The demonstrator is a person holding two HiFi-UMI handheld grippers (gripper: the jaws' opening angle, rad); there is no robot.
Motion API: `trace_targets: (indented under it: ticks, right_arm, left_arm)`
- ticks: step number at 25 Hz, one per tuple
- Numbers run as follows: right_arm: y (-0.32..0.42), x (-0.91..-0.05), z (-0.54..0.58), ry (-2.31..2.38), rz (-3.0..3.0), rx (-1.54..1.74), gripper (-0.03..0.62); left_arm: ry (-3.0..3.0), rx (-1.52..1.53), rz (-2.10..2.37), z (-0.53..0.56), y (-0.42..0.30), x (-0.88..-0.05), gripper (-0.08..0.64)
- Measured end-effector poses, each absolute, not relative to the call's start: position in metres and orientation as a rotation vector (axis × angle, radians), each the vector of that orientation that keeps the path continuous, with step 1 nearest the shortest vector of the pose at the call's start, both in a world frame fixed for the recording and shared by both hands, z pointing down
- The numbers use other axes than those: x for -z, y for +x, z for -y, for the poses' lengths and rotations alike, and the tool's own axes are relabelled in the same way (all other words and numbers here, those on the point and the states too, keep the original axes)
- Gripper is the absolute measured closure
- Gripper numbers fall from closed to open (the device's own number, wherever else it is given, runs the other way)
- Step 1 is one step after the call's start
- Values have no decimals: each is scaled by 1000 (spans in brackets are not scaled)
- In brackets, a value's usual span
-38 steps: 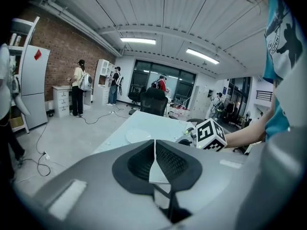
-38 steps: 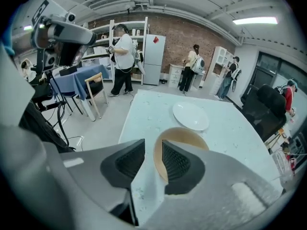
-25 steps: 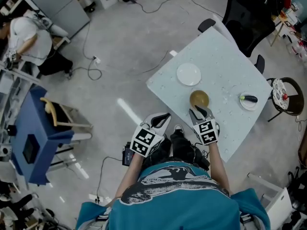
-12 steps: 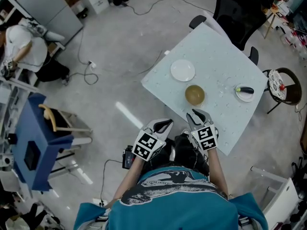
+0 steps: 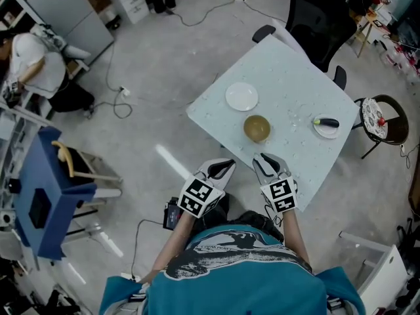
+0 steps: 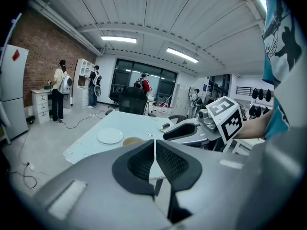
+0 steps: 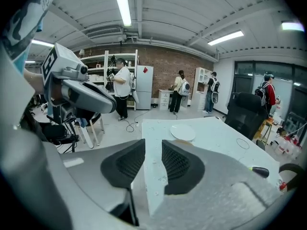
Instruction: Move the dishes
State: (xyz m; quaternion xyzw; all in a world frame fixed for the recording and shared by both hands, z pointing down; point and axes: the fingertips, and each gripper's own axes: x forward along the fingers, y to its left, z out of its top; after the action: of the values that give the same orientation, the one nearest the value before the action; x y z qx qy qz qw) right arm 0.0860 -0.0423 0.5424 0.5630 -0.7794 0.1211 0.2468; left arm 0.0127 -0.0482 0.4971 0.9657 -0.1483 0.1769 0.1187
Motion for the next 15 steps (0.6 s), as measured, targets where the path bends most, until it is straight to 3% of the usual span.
trace_targets:
  ticks: [15]
  right_arm:
    - [125,-511,-44,1680,2228,-337,515]
  left_arm:
    - [2870,-507,408,-40,59,-478,536]
